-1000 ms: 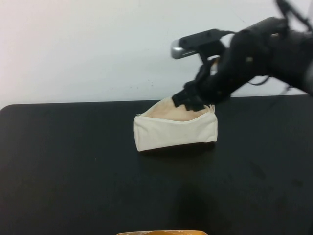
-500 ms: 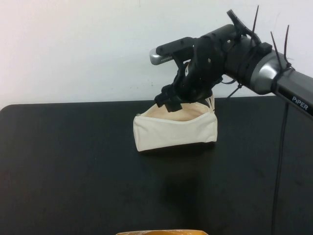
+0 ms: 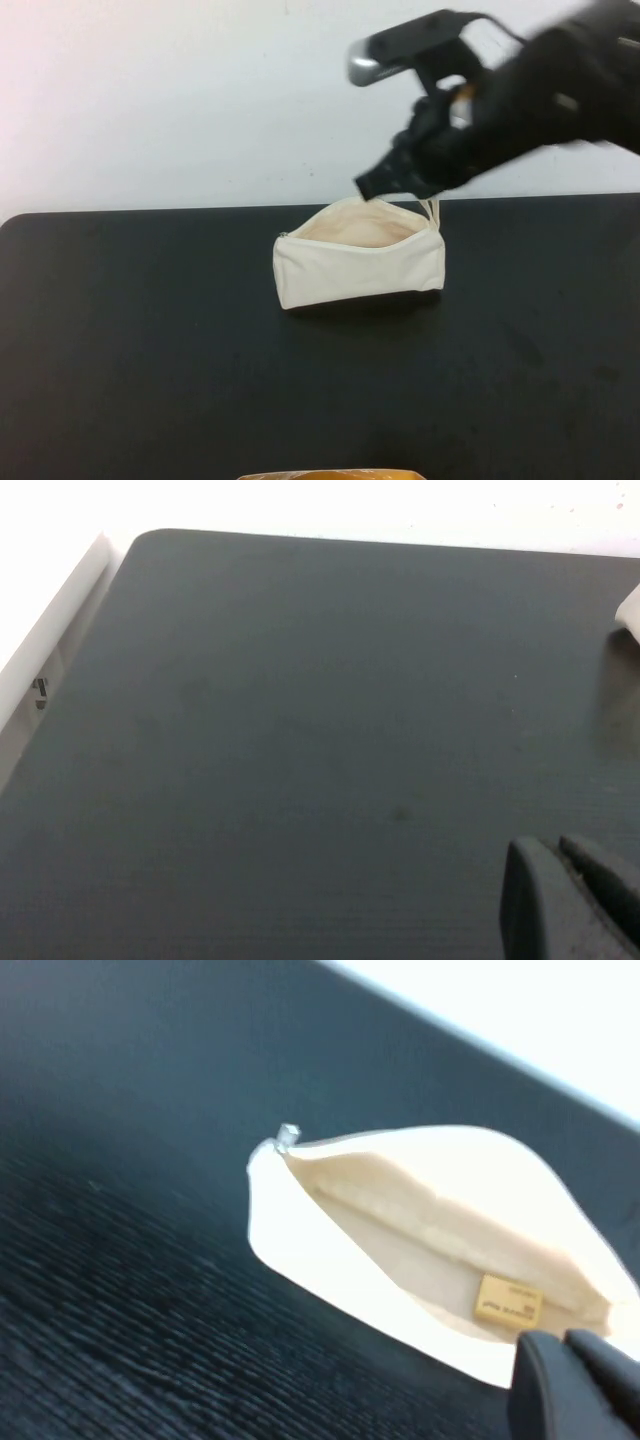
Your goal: Put eraser into pencil case
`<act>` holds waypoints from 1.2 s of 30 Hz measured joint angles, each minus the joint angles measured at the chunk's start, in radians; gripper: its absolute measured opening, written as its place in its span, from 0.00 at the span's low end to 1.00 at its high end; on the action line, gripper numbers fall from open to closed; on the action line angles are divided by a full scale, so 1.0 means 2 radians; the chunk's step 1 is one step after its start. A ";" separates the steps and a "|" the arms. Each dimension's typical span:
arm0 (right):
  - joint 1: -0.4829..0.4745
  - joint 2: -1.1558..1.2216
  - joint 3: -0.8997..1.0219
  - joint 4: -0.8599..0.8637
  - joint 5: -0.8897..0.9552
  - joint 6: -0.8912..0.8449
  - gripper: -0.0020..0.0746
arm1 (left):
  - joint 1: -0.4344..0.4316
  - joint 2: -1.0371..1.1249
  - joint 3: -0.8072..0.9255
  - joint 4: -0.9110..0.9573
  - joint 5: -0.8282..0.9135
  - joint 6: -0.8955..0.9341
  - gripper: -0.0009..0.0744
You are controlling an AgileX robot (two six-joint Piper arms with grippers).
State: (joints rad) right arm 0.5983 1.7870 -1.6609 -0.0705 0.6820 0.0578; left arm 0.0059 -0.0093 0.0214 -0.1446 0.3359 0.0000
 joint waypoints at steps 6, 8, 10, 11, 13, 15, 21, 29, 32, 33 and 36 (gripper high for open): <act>0.002 -0.165 0.201 -0.002 -0.129 -0.024 0.03 | 0.000 0.000 0.000 0.000 0.000 0.000 0.01; 0.002 -0.207 0.245 -0.006 -0.137 -0.029 0.03 | 0.000 0.000 0.000 0.000 0.000 0.000 0.01; 0.002 -0.259 0.287 -0.018 -0.129 -0.029 0.03 | 0.000 0.000 0.000 0.000 0.000 0.000 0.01; 0.002 -0.285 0.306 -0.022 -0.119 -0.029 0.03 | 0.000 0.000 0.000 0.000 0.000 0.000 0.01; 0.002 -0.336 0.342 -0.031 -0.101 -0.029 0.03 | 0.000 0.000 0.000 0.000 0.000 0.000 0.01; 0.002 -0.388 0.380 -0.050 -0.099 -0.029 0.03 | 0.000 0.000 0.000 0.000 0.000 0.000 0.01; 0.002 -0.521 0.485 -0.116 -0.151 -0.024 0.03 | 0.000 0.000 0.000 0.000 0.000 0.000 0.01; -0.002 -0.670 0.590 -0.132 -0.162 -0.012 0.03 | 0.000 0.000 0.000 0.000 0.000 0.000 0.01; -0.035 -0.718 0.625 -0.135 -0.164 -0.007 0.03 | 0.000 0.000 0.000 0.000 0.000 0.000 0.01; -0.053 -0.733 0.636 -0.136 -0.164 -0.006 0.03 | 0.000 0.000 0.000 0.000 0.000 0.000 0.01; -0.118 -0.775 0.665 -0.137 -0.167 -0.005 0.03 | 0.000 0.000 0.000 0.000 0.000 0.000 0.01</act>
State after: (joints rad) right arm 0.3632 0.2371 -0.3305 -0.3444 0.3486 0.0470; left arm 0.0059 -0.0093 0.0214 -0.1446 0.3359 0.0000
